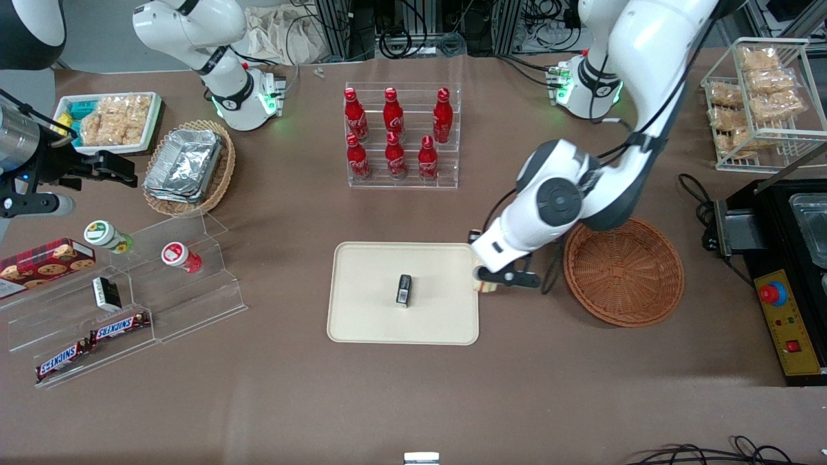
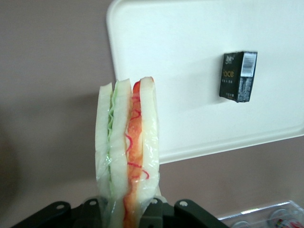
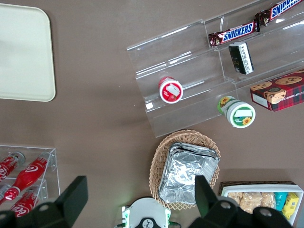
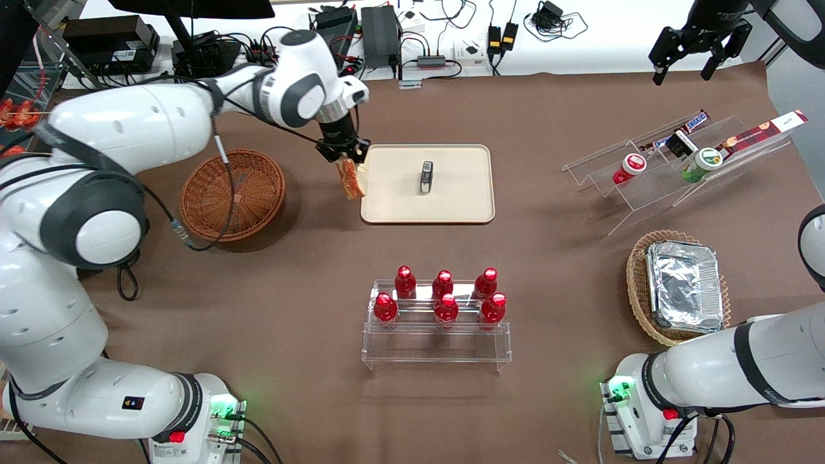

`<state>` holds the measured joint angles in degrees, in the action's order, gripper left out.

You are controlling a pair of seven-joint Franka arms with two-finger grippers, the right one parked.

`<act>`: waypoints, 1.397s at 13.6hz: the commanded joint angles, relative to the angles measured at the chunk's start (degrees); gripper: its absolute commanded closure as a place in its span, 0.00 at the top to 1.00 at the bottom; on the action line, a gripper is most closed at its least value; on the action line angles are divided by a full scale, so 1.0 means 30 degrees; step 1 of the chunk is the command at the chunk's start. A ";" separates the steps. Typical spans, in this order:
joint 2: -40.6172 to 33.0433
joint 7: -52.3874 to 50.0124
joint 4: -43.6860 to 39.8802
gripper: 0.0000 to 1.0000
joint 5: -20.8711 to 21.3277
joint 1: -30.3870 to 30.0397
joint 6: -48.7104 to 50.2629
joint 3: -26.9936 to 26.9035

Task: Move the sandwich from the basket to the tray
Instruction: 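Lift the sandwich and carry it with the left gripper to the white tray, then lower the sandwich onto the tray beside the black box and open the left gripper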

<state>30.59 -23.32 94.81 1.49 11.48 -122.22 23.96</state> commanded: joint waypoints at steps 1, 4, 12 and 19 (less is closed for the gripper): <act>0.1665 -0.0951 -0.1399 0.00 0.1607 0.0596 -0.0446 -0.0106; 0.3101 -0.1481 -0.1399 0.00 0.2108 0.0979 -0.3434 -0.0164; 0.4541 -0.2181 -0.1428 0.86 0.3603 0.0921 -0.6019 -0.0282; -0.0580 -0.4120 -0.1369 1.00 0.3342 -0.0480 0.1673 -0.0253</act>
<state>35.07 -34.71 89.34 11.48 12.30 -124.42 23.40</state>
